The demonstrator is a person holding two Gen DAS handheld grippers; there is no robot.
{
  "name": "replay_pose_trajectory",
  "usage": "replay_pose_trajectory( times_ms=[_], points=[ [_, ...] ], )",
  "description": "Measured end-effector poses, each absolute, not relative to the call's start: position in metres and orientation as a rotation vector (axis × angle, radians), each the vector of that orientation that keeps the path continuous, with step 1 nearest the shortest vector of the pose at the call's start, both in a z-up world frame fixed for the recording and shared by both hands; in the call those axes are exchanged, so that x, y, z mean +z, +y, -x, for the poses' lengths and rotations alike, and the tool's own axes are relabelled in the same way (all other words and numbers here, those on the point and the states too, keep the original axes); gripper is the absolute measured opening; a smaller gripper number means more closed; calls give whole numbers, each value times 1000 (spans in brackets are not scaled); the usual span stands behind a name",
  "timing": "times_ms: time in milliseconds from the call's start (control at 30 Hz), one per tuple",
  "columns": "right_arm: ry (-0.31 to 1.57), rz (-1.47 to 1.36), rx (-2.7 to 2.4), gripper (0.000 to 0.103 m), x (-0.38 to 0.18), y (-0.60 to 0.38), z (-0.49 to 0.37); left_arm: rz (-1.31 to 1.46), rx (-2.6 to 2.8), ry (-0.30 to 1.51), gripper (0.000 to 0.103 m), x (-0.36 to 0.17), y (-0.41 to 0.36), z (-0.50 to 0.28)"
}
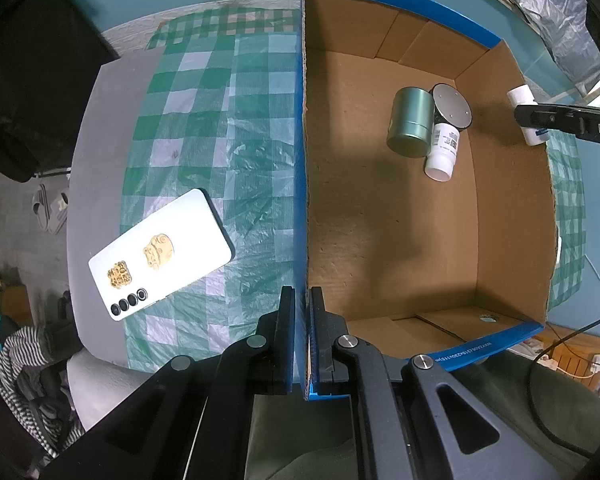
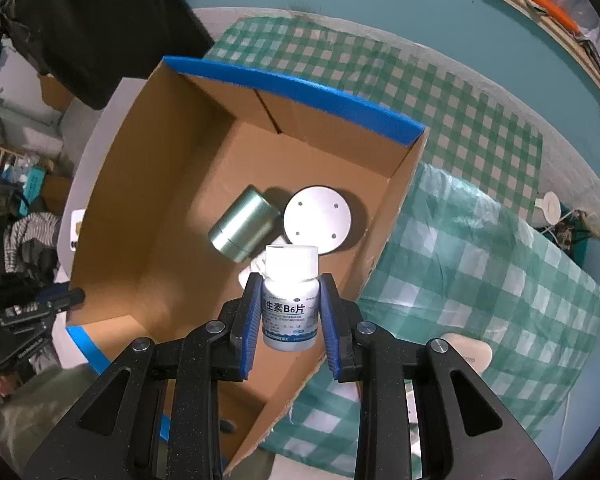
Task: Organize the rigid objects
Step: 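Carry the pill bottle into the box with the right gripper and release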
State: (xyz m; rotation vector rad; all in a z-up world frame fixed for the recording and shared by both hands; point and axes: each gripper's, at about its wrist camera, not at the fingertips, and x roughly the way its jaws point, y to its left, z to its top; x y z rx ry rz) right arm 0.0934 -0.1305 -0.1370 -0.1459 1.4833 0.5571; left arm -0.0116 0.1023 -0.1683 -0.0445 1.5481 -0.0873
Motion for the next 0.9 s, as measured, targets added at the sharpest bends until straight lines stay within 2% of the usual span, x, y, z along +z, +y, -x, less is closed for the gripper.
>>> replay_pose_trajectory(
  times_ms=[400, 900],
  points=[
    [1488, 124, 535, 27, -136, -137, -92, 32, -93, 1551, 6, -168, 101, 9],
    [1446, 85, 505, 46, -113, -150, -91, 32, -92, 1552, 6, -169, 100, 9]
  ],
)
